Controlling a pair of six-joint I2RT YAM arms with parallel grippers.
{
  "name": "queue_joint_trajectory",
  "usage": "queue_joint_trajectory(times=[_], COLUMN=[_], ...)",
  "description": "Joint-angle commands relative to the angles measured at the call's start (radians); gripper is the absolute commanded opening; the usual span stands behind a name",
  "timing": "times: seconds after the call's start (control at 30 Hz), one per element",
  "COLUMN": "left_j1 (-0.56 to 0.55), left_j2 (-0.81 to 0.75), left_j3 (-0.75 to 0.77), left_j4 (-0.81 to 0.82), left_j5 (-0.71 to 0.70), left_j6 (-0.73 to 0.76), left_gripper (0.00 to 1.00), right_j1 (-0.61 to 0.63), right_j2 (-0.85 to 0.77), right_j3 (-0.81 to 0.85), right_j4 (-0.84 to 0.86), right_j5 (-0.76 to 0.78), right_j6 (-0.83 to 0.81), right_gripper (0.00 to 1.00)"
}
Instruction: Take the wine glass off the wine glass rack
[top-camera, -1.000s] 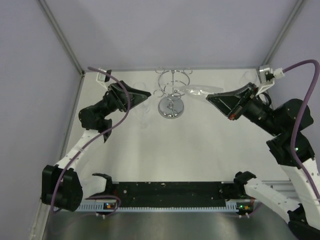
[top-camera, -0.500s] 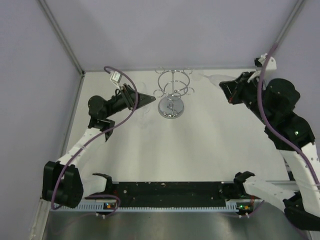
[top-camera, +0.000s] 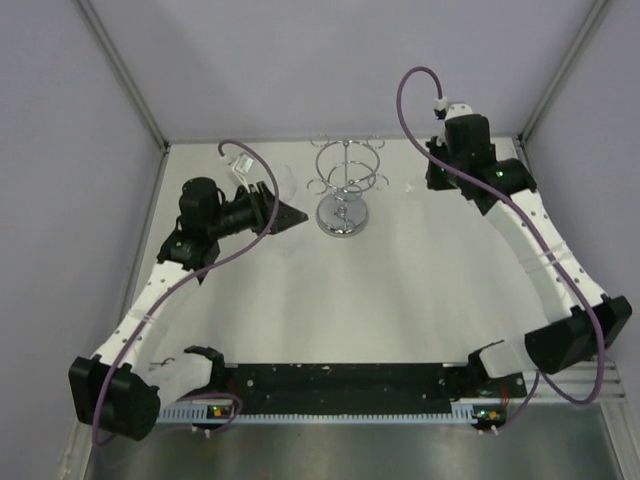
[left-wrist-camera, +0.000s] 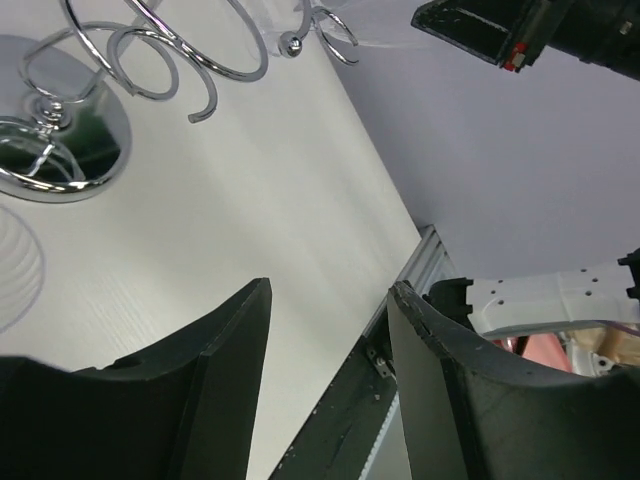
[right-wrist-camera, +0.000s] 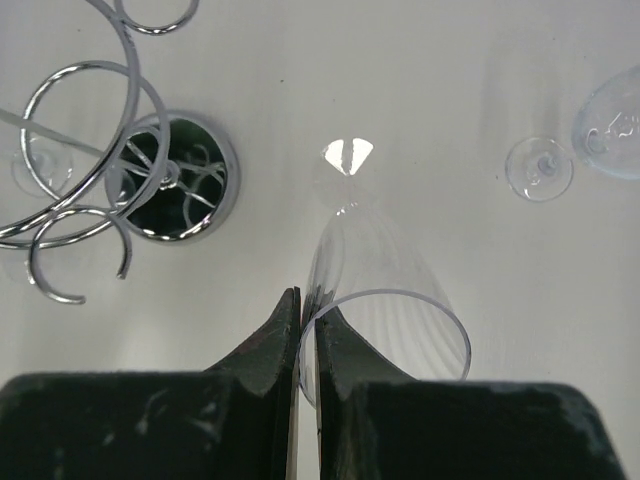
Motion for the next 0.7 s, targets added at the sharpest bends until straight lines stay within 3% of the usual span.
queue_joint_trajectory(times=[0.0, 0.23, 0.67], left_j1=[-0.004, -0.01, -0.01], left_j2=[-0.06, -0.097, -0.099], left_j3=[0.063, 0.04, 0.017], left_j4=[-0.221, -0.306, -0.315], left_j5=[-0.094, -0.255, -0.255], left_j6=[0.191, 0.289, 0.299], left_gripper=[0.56, 0.56, 0.55], right_j1=[-0.05, -0.081, -0.082], right_j2=[0.096, 0.265, 0.443], right_j3=[0.097, 0.206, 0.324], right_j4=[-0.032, -0.102, -0.191], right_j5=[-0.049, -0.11, -0.176], right_j6=[-0.036, -0.054, -0.076], right_gripper=[0.0, 0.0, 0.0])
